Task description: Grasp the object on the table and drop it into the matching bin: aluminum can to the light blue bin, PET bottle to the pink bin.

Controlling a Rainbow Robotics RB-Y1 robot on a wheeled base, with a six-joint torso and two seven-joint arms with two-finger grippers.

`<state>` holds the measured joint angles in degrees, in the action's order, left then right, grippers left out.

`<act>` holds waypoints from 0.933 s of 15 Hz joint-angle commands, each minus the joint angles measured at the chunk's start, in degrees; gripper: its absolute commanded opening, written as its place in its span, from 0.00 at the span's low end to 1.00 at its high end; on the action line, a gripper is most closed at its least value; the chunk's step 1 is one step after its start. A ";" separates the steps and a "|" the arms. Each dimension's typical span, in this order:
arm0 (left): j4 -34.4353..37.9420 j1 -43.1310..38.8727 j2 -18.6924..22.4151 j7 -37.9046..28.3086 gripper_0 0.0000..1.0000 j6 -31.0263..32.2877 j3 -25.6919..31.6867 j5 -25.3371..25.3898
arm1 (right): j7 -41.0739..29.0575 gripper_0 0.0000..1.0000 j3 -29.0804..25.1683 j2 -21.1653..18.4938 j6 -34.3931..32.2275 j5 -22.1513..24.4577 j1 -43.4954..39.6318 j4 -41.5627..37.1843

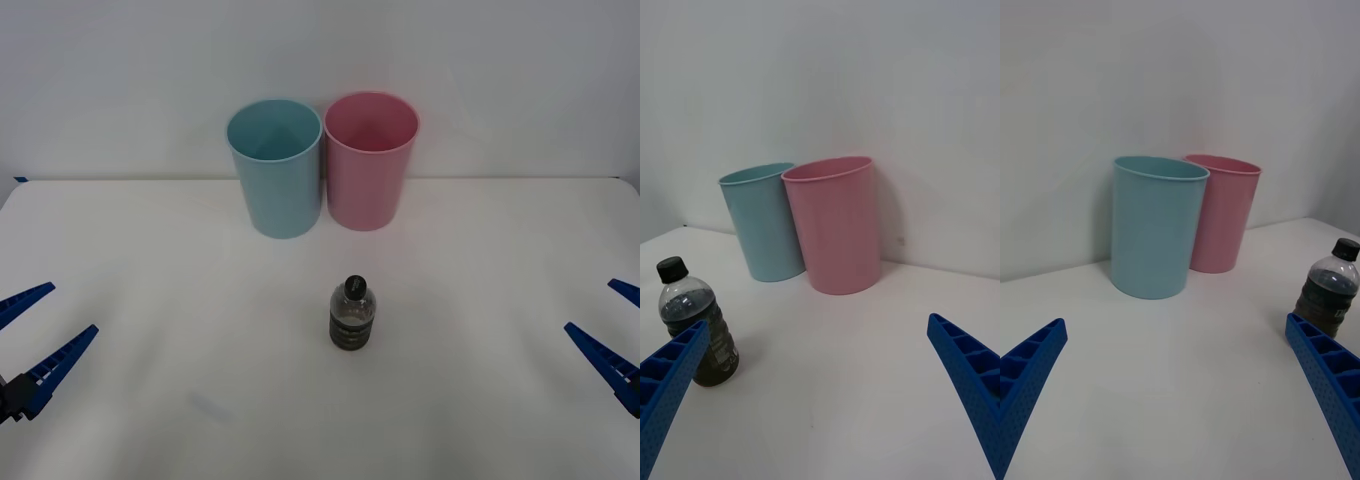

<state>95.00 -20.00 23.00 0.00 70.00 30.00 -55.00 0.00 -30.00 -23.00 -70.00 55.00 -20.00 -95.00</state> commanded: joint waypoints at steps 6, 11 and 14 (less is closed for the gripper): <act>0.00 0.00 0.00 0.00 1.00 0.00 0.00 0.00 | 0.44 1.00 1.70 0.76 -0.31 0.20 -0.92 -0.27; 0.00 0.00 0.00 0.00 1.00 0.00 0.00 0.00 | 3.34 1.00 6.27 -0.20 -0.22 0.28 -1.80 -0.27; 0.00 0.00 0.00 0.00 1.00 0.00 0.00 0.00 | 7.56 1.00 9.17 -1.08 0.30 0.28 -2.15 -0.27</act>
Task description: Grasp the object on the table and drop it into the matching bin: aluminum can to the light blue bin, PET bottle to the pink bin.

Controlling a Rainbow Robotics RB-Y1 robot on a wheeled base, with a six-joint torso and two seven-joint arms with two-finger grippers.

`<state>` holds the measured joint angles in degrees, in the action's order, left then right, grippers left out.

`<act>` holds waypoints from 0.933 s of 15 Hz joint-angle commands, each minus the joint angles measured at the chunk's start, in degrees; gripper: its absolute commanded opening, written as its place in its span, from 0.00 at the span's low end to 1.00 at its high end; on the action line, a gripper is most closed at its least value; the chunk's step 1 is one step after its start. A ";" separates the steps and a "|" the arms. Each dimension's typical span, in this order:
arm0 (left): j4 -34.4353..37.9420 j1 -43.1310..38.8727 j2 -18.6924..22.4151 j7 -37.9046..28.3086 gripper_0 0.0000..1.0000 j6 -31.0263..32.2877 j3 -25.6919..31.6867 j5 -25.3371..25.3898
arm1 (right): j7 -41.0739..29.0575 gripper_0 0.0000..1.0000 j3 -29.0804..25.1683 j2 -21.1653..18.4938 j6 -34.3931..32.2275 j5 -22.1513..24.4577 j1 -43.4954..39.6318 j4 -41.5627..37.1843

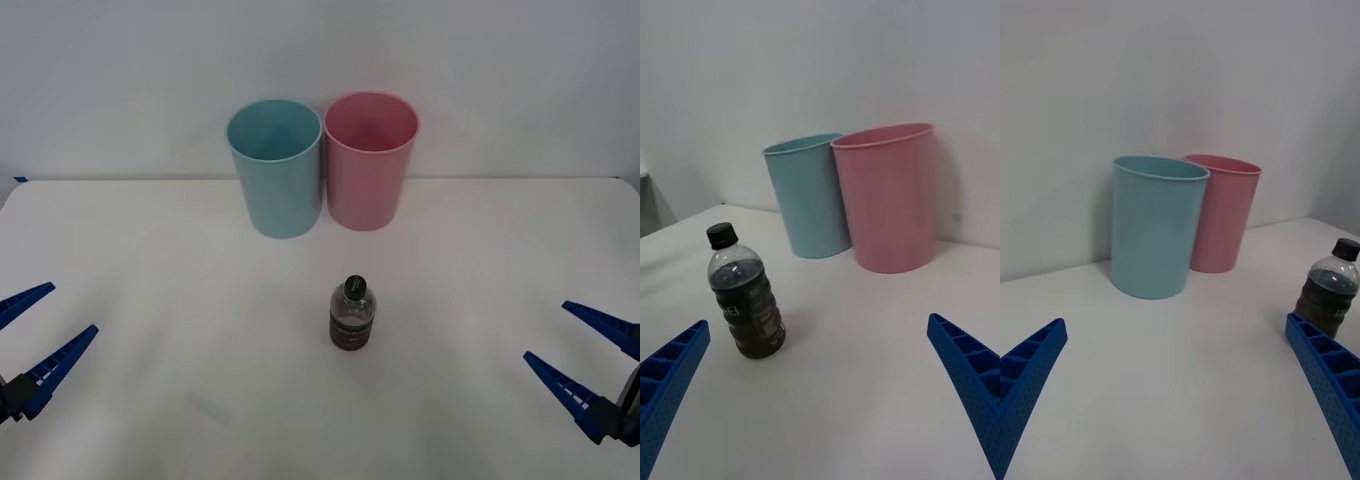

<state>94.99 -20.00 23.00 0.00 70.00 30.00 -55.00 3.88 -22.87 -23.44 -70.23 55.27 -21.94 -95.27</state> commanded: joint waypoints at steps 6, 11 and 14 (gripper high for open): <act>0.01 0.00 0.00 0.00 1.00 0.00 0.00 0.00 | 8.16 1.00 9.95 -2.84 5.01 0.01 0.67 -0.01; 0.01 0.00 0.00 0.00 1.00 0.00 0.00 0.00 | 10.54 1.00 18.21 -3.90 12.39 0.01 3.48 0.08; 0.01 0.00 0.00 0.00 1.00 0.00 0.00 0.00 | 11.86 1.00 22.78 -3.98 16.44 0.01 5.94 1.49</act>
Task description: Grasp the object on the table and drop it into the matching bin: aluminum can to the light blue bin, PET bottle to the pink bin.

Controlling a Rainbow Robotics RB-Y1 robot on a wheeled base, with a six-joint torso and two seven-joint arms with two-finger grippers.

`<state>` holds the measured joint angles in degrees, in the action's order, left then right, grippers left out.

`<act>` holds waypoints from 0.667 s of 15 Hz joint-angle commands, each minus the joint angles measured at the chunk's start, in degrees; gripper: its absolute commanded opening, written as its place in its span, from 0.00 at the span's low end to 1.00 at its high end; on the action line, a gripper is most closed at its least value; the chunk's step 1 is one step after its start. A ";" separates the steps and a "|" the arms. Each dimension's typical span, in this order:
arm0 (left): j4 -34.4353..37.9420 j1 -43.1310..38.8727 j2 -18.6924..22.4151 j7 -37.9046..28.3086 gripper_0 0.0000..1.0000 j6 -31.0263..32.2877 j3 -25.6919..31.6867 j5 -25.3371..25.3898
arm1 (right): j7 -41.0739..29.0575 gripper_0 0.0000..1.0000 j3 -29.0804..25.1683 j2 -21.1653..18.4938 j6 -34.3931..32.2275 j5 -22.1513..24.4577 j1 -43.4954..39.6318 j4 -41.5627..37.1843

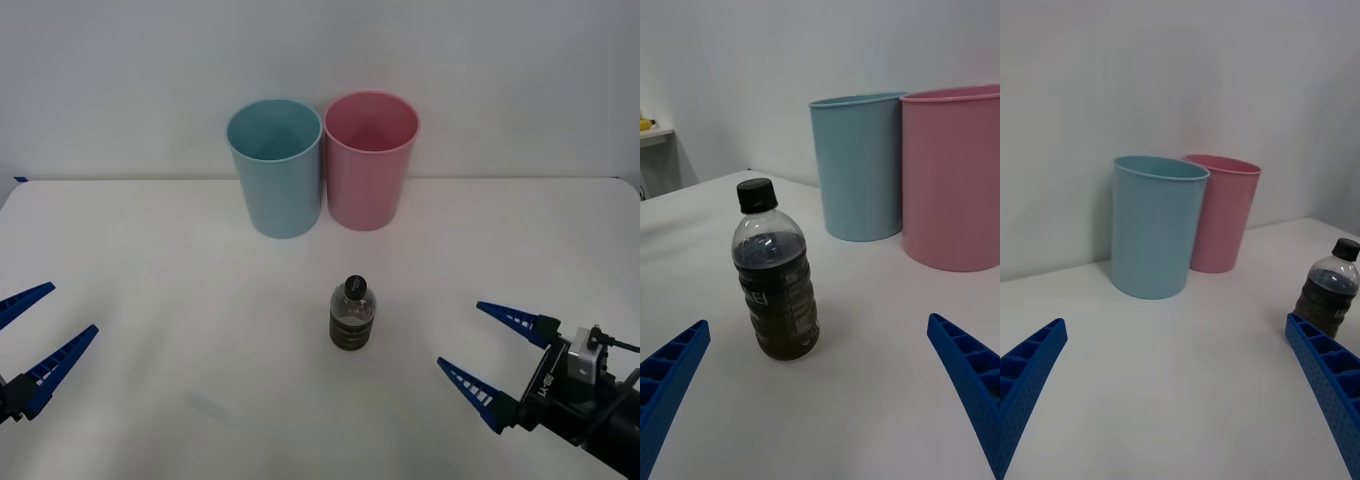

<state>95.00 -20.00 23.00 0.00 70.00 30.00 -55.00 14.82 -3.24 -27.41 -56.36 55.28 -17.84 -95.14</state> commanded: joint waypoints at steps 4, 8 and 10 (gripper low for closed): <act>0.00 0.00 0.00 0.00 1.00 0.00 0.00 0.00 | 3.37 1.00 7.73 0.08 4.68 0.35 7.21 6.81; 0.00 0.00 0.00 0.00 1.00 0.00 0.00 0.00 | 5.13 1.00 11.94 0.16 8.98 0.62 9.14 6.81; 0.00 0.00 0.00 0.00 1.00 0.00 0.00 0.00 | 5.74 1.00 14.14 0.25 11.27 0.62 10.11 6.81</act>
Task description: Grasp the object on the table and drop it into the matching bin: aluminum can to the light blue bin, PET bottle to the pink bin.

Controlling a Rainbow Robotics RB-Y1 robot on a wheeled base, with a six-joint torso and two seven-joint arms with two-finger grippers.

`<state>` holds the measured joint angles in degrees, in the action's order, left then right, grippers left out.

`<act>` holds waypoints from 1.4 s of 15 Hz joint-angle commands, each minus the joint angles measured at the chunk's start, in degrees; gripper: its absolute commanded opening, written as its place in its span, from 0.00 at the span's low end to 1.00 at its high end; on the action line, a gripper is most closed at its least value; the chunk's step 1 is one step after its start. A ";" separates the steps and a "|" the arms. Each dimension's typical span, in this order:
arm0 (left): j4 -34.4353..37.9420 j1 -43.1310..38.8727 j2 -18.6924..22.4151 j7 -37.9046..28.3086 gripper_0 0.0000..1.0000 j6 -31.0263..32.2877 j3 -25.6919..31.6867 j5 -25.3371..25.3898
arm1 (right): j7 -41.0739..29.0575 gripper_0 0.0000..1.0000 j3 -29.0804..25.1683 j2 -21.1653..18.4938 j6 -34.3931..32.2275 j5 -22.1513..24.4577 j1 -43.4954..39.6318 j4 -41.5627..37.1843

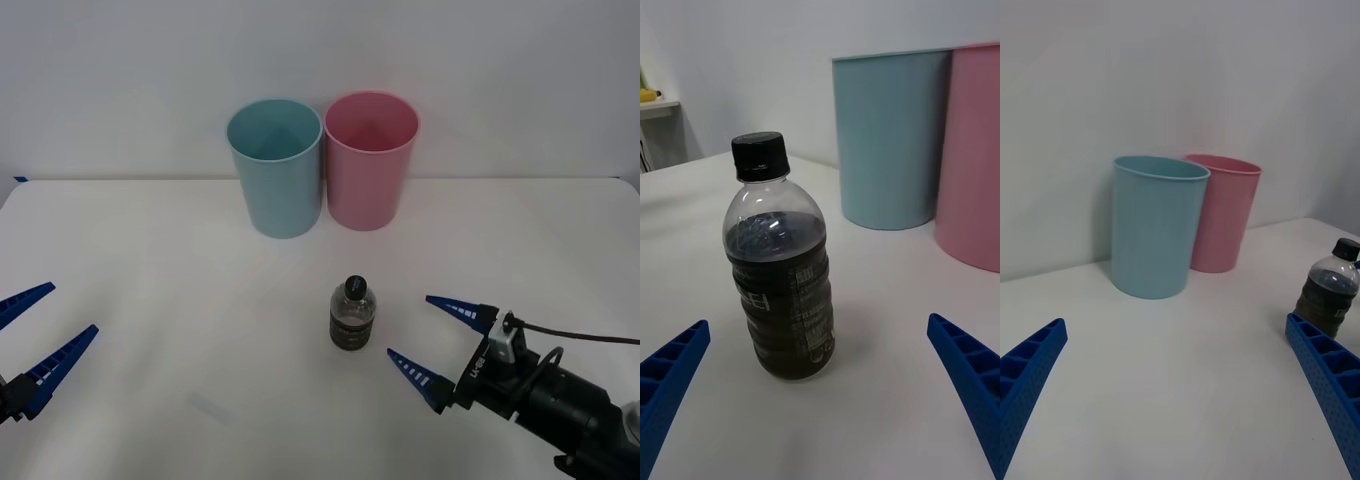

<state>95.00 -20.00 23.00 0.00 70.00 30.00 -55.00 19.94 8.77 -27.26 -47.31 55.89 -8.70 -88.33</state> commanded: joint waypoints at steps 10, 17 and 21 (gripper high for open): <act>0.00 0.00 0.00 0.00 1.00 0.00 0.00 0.00 | 3.35 1.00 5.90 8.72 6.44 5.72 8.96 8.35; 0.00 0.00 0.00 0.00 1.00 0.00 0.00 0.00 | 4.67 1.00 7.05 11.09 7.05 6.42 12.56 12.92; 0.00 0.00 0.00 0.00 1.00 0.00 0.00 0.00 | 4.76 0.00 7.05 11.00 7.32 6.25 12.65 12.92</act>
<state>95.00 -20.00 23.00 0.00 70.00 30.00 -55.00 24.54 15.82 -16.25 -40.08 62.18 3.96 -75.41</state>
